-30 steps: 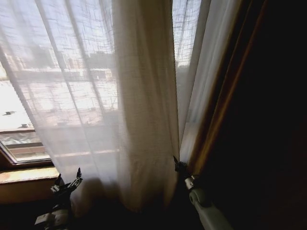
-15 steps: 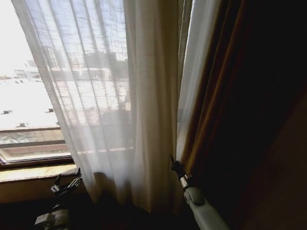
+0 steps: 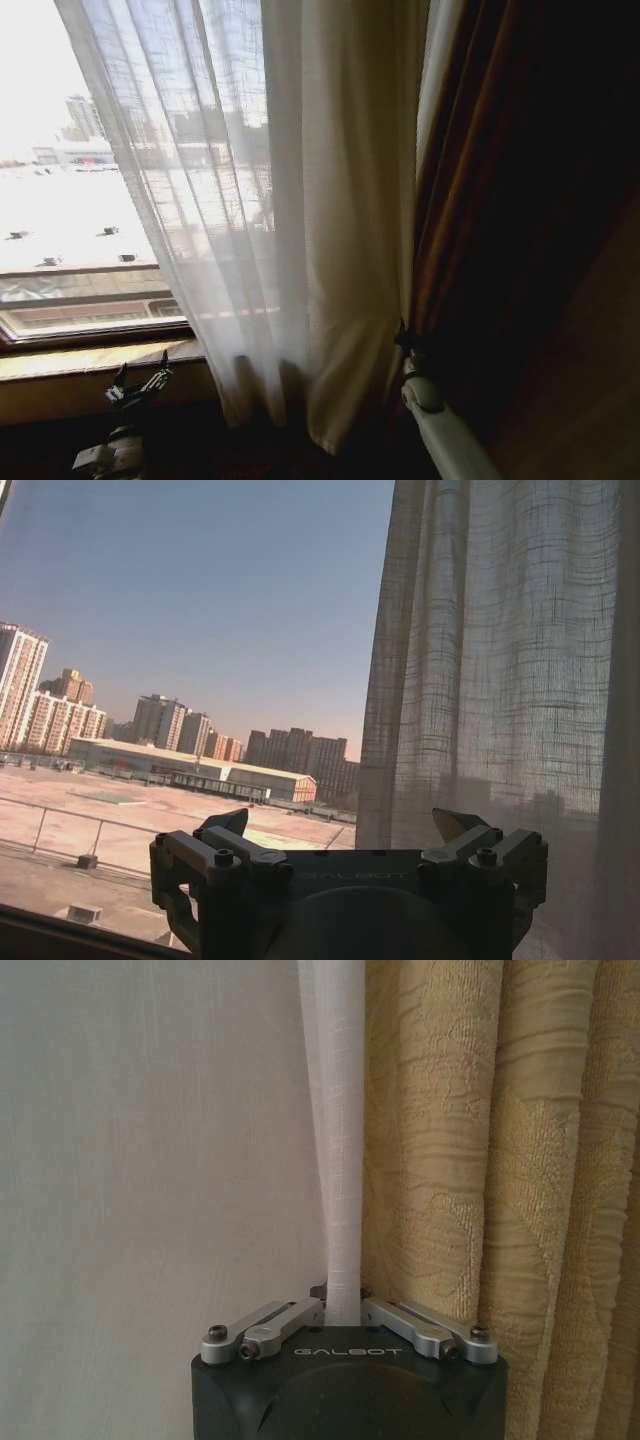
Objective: Open the curtains by pulling them apart, changing their state from closed to fully open.
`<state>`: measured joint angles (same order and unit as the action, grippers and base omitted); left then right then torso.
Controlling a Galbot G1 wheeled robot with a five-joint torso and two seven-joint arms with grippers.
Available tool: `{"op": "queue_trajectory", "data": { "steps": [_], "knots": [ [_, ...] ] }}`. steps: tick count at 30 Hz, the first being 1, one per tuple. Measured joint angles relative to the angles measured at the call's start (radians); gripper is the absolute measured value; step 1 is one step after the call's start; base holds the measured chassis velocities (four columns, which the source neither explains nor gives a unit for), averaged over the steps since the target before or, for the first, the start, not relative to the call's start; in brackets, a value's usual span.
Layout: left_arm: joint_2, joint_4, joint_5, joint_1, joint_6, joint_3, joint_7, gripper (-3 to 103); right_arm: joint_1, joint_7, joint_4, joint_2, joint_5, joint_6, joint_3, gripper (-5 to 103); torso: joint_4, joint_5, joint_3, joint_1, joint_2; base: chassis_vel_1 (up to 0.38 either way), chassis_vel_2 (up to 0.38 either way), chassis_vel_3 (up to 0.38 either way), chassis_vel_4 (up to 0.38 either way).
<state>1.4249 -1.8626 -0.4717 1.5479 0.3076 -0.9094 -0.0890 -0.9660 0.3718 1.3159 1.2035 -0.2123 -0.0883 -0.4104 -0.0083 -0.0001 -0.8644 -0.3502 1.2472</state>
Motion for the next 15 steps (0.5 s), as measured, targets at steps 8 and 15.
{"op": "queue_trajectory", "data": {
  "steps": [8,15],
  "knots": [
    [0.000,0.000,0.000,0.000,0.000,0.000,0.000,100,-0.060,-0.026,0.106,-0.010,-0.029,0.025,0.020,0,-0.0002,0.0003,0.000,0.000,0.000,0.000,0.000,0.000,0.000],
    [0.000,0.000,0.000,0.000,0.000,0.000,0.000,100,-0.156,-0.240,0.270,-0.021,-0.124,0.020,0.050,14,0.0001,0.0001,0.000,0.000,0.000,0.000,0.000,0.000,0.000]
  ]
}}
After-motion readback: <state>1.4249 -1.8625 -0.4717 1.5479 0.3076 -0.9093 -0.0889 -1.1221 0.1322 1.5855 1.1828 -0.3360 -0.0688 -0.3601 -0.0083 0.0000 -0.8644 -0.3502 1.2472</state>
